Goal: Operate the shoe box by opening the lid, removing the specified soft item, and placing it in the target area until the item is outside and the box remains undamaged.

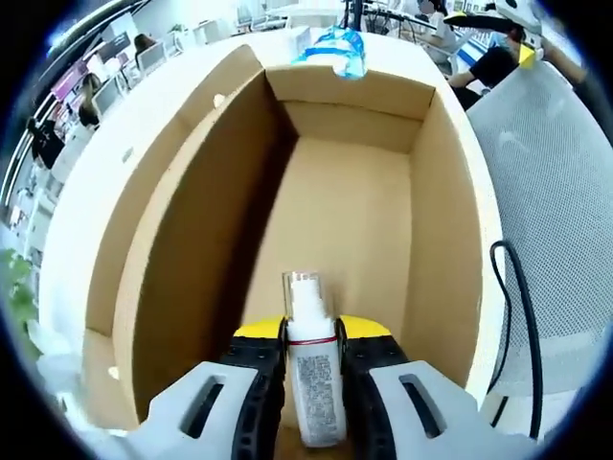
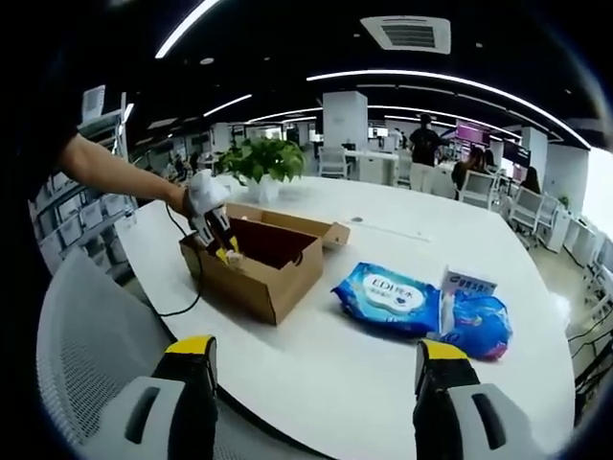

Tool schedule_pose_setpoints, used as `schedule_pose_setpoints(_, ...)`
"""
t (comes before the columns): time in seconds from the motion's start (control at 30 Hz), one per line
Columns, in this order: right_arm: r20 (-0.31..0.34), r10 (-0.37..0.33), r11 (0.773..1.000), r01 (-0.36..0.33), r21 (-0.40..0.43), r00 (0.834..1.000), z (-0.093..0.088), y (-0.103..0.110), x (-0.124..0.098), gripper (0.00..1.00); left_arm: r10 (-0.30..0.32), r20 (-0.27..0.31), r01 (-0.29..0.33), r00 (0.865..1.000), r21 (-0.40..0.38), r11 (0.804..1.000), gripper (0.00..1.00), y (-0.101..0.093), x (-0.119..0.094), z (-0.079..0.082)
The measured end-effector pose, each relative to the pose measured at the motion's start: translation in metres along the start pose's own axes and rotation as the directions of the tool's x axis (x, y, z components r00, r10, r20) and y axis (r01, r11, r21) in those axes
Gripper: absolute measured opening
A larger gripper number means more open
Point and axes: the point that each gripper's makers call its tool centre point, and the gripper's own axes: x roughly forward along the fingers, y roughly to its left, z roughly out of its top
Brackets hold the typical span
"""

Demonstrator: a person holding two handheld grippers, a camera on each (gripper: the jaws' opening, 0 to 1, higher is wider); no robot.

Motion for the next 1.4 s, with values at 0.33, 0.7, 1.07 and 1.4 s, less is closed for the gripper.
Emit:
schedule_pose_setpoints(0.33,0.056,0.059,0.996,-0.055,-0.071,0.997,0.018,0.012,0.004,0.73,0.004,0.053,-0.007,0.999,0.069,0.998,0.19,-0.005,-0.012,0.029)
schedule_pose_setpoints(0.7,0.109,0.108,0.986,-0.092,-0.139,0.988,0.037,0.024,0.010,0.66,-0.008,0.100,-0.007,0.995,0.148,0.989,0.19,-0.014,-0.027,0.057)
schedule_pose_setpoints(1.07,0.129,0.164,0.973,-0.139,-0.187,0.978,0.051,0.037,0.017,0.60,-0.037,0.156,0.003,0.987,0.212,0.977,0.19,-0.035,-0.046,0.088)
schedule_pose_setpoints(1.4,0.128,0.220,0.956,-0.188,-0.224,0.967,0.060,0.051,0.025,0.54,-0.081,0.185,0.025,0.979,0.286,0.958,0.19,-0.057,-0.057,0.108)
